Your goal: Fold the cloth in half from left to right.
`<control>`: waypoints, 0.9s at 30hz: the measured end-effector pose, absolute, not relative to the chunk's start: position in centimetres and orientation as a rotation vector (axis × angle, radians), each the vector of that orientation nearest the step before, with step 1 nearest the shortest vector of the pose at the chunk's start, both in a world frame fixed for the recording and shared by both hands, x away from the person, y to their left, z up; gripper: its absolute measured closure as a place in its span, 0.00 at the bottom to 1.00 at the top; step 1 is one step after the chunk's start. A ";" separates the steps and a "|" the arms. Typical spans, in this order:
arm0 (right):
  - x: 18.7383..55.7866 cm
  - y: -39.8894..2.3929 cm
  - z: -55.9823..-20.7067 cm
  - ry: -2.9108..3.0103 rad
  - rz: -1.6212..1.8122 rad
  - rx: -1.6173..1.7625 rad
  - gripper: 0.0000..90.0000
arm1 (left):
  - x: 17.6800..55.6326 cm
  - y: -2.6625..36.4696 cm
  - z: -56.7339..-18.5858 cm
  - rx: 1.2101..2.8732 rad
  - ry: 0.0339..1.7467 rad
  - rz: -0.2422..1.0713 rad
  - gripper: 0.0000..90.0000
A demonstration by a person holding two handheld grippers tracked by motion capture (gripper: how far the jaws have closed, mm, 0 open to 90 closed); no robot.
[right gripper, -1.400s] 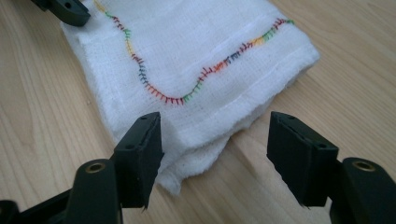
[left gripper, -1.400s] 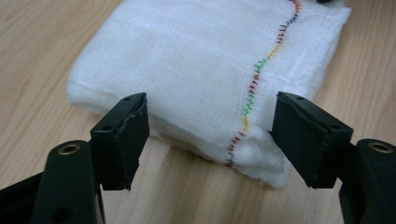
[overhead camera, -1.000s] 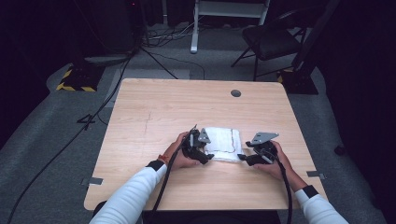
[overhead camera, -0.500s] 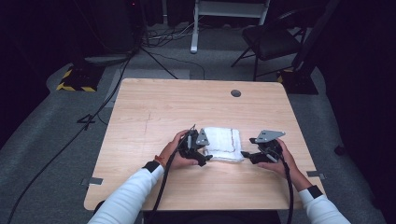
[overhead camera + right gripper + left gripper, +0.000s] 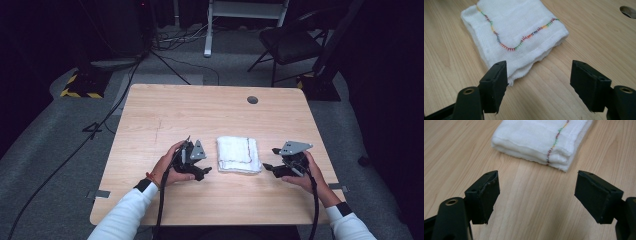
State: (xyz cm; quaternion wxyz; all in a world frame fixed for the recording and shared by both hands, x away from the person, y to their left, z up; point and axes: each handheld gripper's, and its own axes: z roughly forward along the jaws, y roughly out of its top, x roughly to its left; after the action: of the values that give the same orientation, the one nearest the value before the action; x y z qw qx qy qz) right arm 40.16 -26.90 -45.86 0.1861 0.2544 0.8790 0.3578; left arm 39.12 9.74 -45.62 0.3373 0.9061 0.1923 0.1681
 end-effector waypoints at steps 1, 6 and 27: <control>40.1 -27.0 -45.9 2.475 1.003 0.719 0.34 | 39.0 10.0 -45.7 2.360 0.511 0.445 0.22; 39.8 -27.8 -45.8 2.462 0.979 0.719 0.34 | 38.4 11.1 -46.1 2.366 0.546 0.457 0.22; 39.0 -32.0 -47.4 2.432 0.961 0.838 0.31 | 36.2 14.4 -47.6 2.386 0.680 0.556 0.19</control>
State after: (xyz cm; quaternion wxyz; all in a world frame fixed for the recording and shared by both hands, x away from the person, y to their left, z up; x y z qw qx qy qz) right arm 38.95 -32.02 -47.40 0.1967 0.2993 0.8683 0.3431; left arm 36.21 14.42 -47.59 0.2950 0.8967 0.2557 0.2088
